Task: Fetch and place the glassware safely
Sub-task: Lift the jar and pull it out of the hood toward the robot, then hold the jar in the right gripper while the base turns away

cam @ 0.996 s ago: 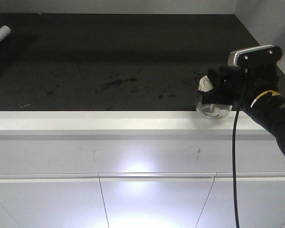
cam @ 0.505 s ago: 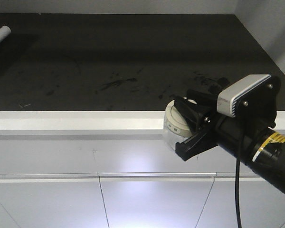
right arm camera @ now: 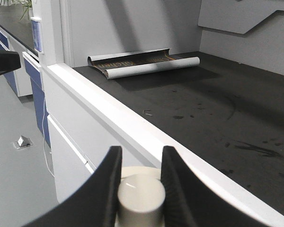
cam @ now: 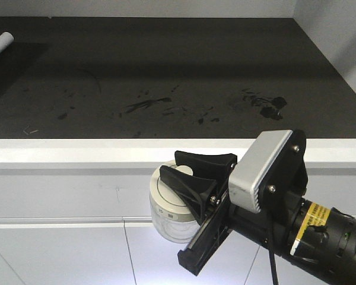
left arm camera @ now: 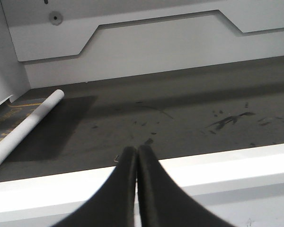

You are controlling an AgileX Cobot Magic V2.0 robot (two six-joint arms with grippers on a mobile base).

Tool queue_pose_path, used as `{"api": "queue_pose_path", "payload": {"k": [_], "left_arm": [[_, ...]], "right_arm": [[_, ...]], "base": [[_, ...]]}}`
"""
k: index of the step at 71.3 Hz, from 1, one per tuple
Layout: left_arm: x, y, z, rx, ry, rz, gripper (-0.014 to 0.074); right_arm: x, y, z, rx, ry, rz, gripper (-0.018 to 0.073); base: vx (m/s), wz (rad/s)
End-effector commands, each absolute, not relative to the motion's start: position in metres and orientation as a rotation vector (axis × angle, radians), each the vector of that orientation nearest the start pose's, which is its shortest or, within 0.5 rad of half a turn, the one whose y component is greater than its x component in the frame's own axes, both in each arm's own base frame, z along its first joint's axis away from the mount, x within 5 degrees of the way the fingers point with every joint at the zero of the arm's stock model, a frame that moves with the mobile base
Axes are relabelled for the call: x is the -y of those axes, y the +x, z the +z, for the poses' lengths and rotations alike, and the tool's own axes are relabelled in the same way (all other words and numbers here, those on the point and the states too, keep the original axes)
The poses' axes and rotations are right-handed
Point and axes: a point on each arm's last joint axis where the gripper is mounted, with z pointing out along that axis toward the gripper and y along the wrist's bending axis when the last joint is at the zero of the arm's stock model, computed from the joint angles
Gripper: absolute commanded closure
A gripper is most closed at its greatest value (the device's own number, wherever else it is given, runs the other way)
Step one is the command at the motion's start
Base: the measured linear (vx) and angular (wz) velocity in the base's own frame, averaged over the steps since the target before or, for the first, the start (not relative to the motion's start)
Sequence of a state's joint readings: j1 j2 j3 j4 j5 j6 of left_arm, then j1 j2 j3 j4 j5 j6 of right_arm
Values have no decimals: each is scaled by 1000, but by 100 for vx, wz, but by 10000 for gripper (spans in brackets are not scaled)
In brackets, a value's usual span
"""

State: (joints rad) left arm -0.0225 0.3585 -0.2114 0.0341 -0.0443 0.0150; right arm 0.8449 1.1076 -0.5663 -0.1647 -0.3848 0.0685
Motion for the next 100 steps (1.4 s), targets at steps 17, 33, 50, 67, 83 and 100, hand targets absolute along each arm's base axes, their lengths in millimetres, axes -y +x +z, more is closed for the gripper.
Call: {"api": "queue_pose_path", "payload": {"k": [17,33,50,67,83,100], "left_arm": [[3,92,280,-1489,45,3,603],[3,92,280,-1489,45,3,603],[3,92,280,-1489,45,3,603],[3,92,280,-1489,45,3,603],[3,92,280,-1489,45,3,603],[3,92,280,-1489,45,3,603]], "right_arm": [[-178,149,321,-1334,-737,669,563],[-178,149,321,-1335,-738,669,563],[-178,149,321,-1335,-738,669,563],[-178,149,321,-1335,-738,668,563],[-178,149,321,-1337,-738,668,563],[-178,149,321,-1337,-738,668,563]], "base": [[0,0],[0,0],[0,0],[0,0],[0,0],[-1,8]]}}
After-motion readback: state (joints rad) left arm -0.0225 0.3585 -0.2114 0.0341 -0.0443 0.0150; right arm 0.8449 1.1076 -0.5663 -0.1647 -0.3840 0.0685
